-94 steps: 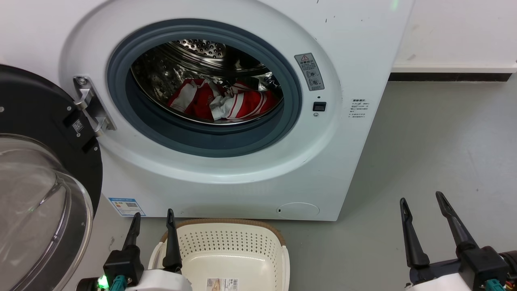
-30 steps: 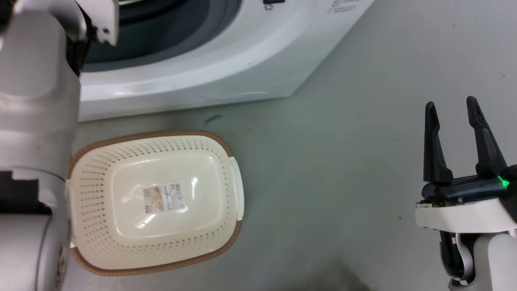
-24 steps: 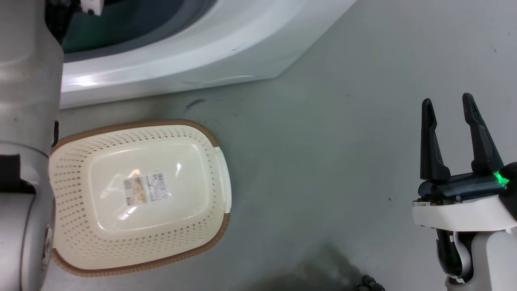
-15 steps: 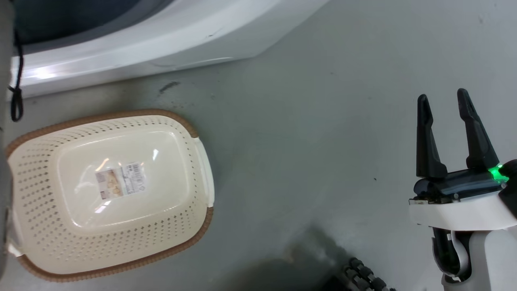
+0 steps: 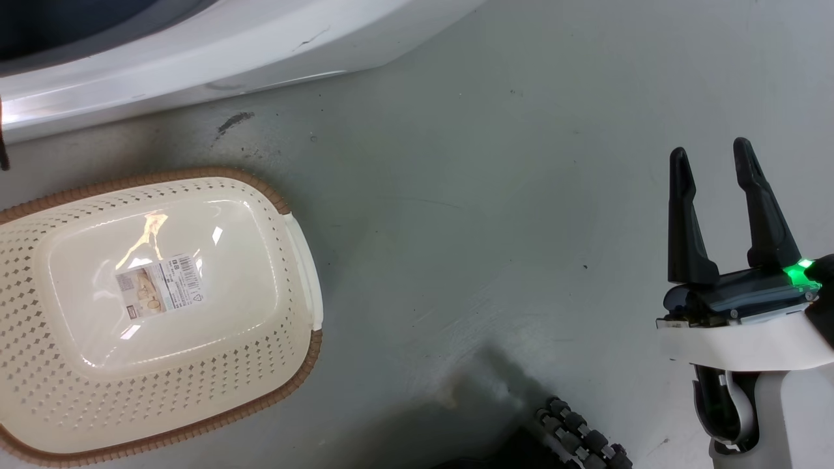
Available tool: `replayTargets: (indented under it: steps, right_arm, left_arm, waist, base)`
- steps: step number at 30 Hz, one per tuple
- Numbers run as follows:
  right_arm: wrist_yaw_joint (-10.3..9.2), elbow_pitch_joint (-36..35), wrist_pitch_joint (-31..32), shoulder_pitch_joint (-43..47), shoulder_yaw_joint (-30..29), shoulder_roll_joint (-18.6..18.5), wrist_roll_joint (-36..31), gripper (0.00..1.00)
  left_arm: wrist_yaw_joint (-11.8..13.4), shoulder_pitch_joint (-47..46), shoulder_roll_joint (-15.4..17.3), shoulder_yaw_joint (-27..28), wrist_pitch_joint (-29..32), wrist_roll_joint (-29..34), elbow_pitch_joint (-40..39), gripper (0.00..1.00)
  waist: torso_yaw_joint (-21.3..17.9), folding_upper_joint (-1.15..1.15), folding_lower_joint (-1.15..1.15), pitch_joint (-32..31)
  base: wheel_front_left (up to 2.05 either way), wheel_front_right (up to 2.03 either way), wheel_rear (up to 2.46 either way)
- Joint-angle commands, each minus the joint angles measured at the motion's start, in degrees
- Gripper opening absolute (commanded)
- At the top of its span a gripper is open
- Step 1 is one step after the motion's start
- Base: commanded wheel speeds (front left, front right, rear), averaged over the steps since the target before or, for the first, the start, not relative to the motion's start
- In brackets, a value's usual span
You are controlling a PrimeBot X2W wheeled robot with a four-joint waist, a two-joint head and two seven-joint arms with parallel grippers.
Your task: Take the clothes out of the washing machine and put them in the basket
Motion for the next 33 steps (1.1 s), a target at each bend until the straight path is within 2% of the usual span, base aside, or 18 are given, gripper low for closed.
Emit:
replayTargets:
  steps: [1,2,3,4,5,12,18,33]
  right_arm:
    - [-0.04,-0.3,-0.1,-0.7,-0.1,0.1,0.2,1.00]
    - [-0.04,-0.3,-0.1,-0.8,-0.1,0.1,0.2,1.00]
    - [-0.04,-0.4,-0.1,-0.8,-0.1,0.1,0.2,1.00]
    - [-0.04,-0.4,-0.1,-0.8,-0.2,0.1,0.1,1.00]
    - [-0.04,-0.4,-0.1,-0.9,-0.2,0.1,0.0,1.00]
    - [-0.04,-0.3,-0.1,-0.9,0.0,0.1,-0.9,1.00]
    - [-0.04,-0.2,-0.1,-0.4,-0.4,0.1,-2.1,1.00]
    - [-0.04,1.0,-0.1,2.0,-2.0,0.1,-7.8,1.00]
  left_arm:
    - [0.0,0.1,0.3,-0.5,0.3,-0.3,0.1,1.00]
    - [0.0,0.1,0.5,-0.9,0.3,-0.7,0.0,1.00]
    - [0.0,0.2,0.6,-1.2,0.4,-1.0,-0.1,0.84]
    - [0.0,0.3,0.9,-1.6,-0.1,-1.4,-0.4,0.28]
    - [0.0,0.2,1.2,-1.9,-0.6,-1.6,-0.7,0.00]
    - [0.0,0.6,2.5,-3.4,-4.3,-3.8,-1.2,0.00]
    - [0.0,3.3,1.7,-3.9,-9.1,-6.7,-1.2,0.00]
    - [0.0,19.7,-3.5,-7.3,-31.7,-12.6,-3.8,0.00]
  waist:
    - [0.0,0.00,-0.01,0.0]
    - [0.0,0.00,-0.01,0.0]
    - [0.0,0.00,-0.01,0.0]
    - [0.0,0.00,-0.01,0.0]
    - [0.0,0.00,-0.01,0.0]
    - [0.1,0.00,-0.01,-1.2]
    - [1.5,0.00,-0.01,-4.2]
    - [9.1,0.00,-0.01,-16.0]
  base:
    - [0.00,0.00,0.00]
    - [0.00,0.00,0.00]
    - [0.00,0.00,0.00]
    - [0.00,0.00,0.00]
    - [0.00,0.00,0.00]
    - [0.00,0.00,0.00]
    - [0.00,0.00,0.00]
    - [0.00,0.00,0.00]
